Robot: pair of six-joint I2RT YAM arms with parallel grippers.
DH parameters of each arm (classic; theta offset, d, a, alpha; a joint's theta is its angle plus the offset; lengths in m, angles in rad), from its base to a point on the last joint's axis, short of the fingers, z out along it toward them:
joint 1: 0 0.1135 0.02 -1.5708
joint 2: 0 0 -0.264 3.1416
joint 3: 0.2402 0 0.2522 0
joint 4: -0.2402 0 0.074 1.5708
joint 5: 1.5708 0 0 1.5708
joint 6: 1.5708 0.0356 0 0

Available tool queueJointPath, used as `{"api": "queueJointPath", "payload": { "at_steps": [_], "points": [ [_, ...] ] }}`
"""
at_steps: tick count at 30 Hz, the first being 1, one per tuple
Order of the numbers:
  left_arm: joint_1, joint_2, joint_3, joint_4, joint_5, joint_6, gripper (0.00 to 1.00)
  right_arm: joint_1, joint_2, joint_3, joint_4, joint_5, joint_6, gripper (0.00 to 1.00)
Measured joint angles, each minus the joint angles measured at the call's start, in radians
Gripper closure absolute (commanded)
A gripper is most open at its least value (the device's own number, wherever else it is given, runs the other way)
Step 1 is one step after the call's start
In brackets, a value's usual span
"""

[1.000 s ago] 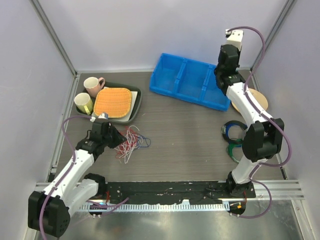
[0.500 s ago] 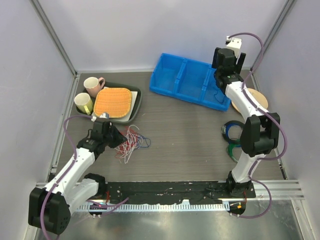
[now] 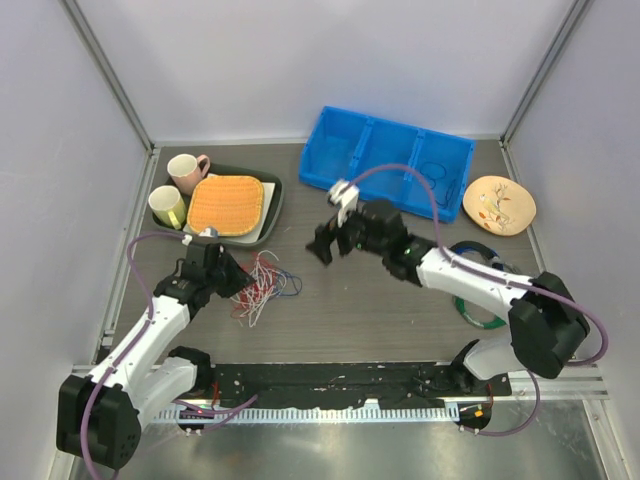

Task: Untangle the cables

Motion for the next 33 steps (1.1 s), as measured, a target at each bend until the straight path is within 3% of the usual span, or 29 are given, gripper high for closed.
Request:
{"api": "queueJointPath", "payload": {
  "at_steps": [5,10,18,28,32,33],
  "points": [
    [0.0,0.0,0.0,-0.022,-0.008,-0.017,1.0,0.203,0.021,-0.233,0.067,-0.047,-0.02,0.08],
    [0.0,0.0,0.0,-0.031,-0.007,-0.019,1.0,0.333,0.14,-0.2,0.111,0.012,-0.097,0.11],
    [0.0,0.0,0.0,-0.043,-0.008,-0.02,1.0,0.359,0.363,-0.049,0.117,0.096,-0.163,0.32],
    [0.0,-0.027,0.0,-0.058,-0.019,-0.02,1.0,0.36,0.418,-0.017,0.071,0.06,-0.177,0.49],
    [0.0,-0.027,0.0,-0.058,-0.019,-0.02,1.0,0.362,0.426,-0.017,0.053,0.052,-0.178,0.68],
    [0.0,-0.027,0.0,-0.058,-0.019,-0.02,1.0,0.362,0.426,-0.017,0.049,0.053,-0.173,0.85]
  ]
}}
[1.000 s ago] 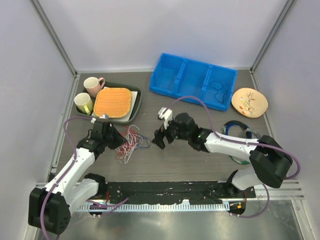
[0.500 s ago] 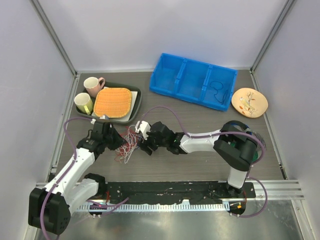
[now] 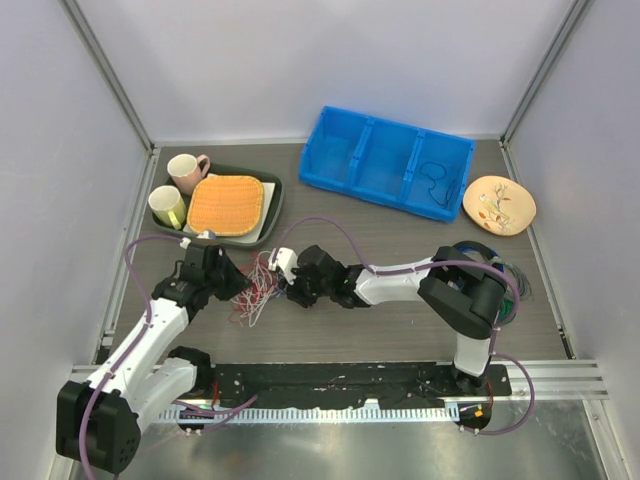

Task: Untangle the cables

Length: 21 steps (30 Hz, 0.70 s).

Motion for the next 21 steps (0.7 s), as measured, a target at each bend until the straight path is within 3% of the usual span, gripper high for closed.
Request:
{"api": "queueJointPath", "payload": {
  "at_steps": [1,3,9,13,18,21],
  "points": [
    [0.0,0.0,0.0,0.0,0.0,0.0,1.0,0.0,0.0,0.0,-0.001,0.002,0.0,0.93],
    [0.0,0.0,0.0,0.0,-0.001,0.0,1.0,0.0,-0.001,-0.001,-0.001,0.043,0.017,0.99],
    [0.0,-0.001,0.016,-0.058,-0.089,-0.015,1.0,-0.002,-0.14,-0.11,0.011,0.327,0.11,0.99],
    [0.0,-0.016,0.042,-0.141,-0.22,-0.053,1.0,-0.082,-0.367,-0.193,-0.038,0.53,0.237,0.99],
    [0.003,-0.024,0.078,-0.24,-0.362,-0.108,1.0,-0.356,-0.761,-0.351,-0.076,0.653,0.384,0.99],
    [0.006,-0.022,0.085,-0.254,-0.381,-0.121,1.0,-0.414,-0.956,-0.403,-0.137,0.699,0.416,0.99]
  ]
}}
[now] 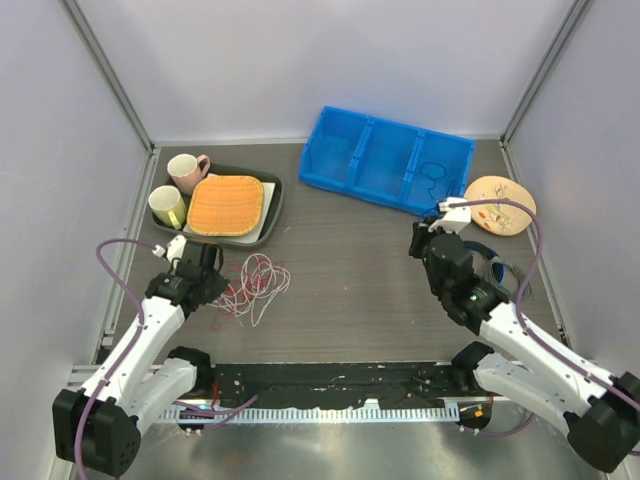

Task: Untangle the cables

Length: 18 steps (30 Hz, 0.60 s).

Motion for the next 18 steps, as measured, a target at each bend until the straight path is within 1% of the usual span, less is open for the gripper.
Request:
{"api": "queueJointPath", "payload": {
  "at_steps": [2,4,8,14,17,18],
  "points": [
    [0.0,0.005,0.0,0.004,0.012,0.005,1.0,-0.001,-0.078,-0.005,-0.023,0.001,0.008,0.99],
    [0.0,0.008,0.0,0.018,0.04,0.02,1.0,-0.001,-0.118,-0.005,-0.027,-0.003,0.009,0.99],
    [0.0,0.006,-0.01,0.069,0.105,0.047,1.0,-0.003,-0.119,0.02,-0.053,-0.003,0.007,0.99],
    [0.0,-0.029,-0.047,0.134,0.193,0.078,1.0,-0.047,0.055,0.198,-0.1,0.018,-0.012,0.99],
    [0.0,-0.054,-0.062,0.157,0.224,0.084,1.0,-0.108,0.155,0.32,-0.114,0.004,-0.018,0.99],
    [0.0,-0.061,-0.065,0.165,0.234,0.085,1.0,-0.154,0.214,0.357,-0.117,-0.009,-0.018,0.99]
  ]
}}
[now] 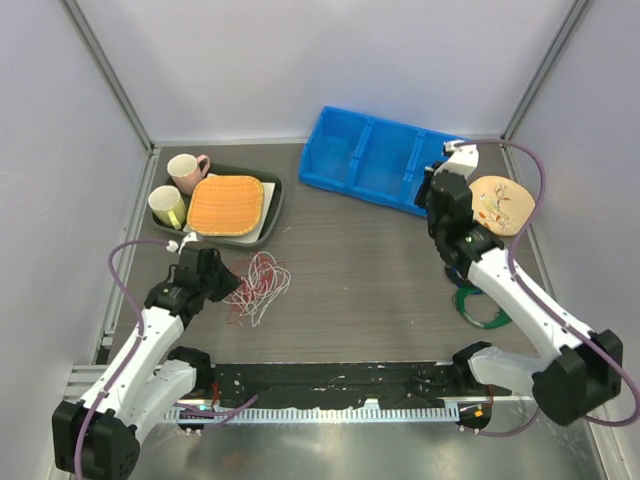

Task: Untangle the cables

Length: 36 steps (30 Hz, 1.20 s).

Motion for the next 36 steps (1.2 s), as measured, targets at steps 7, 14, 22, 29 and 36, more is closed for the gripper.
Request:
{"api": "queueJointPath", "payload": {
  "at_steps": [7,14,22,29,36],
  "points": [
    [0.0,-0.007,-0.017,0.043,0.06,0.018,0.99,-0.21,0.311,0.228,-0.002,-0.105,0.0,0.5],
    [0.0,0.019,-0.018,0.071,0.093,0.022,1.0,-0.26,0.501,0.299,-0.022,-0.211,0.012,0.07],
    [0.0,0.07,-0.038,0.159,0.193,0.022,1.0,-0.061,0.269,0.02,0.122,-0.467,-0.039,0.07],
    [-0.066,0.176,-0.041,0.258,0.264,0.014,1.0,0.161,0.15,-0.249,0.307,-0.615,0.068,0.05],
    [-0.189,0.249,-0.031,0.316,0.27,0.012,1.0,0.288,0.3,-0.318,0.475,-0.631,0.196,0.04]
  ]
}}
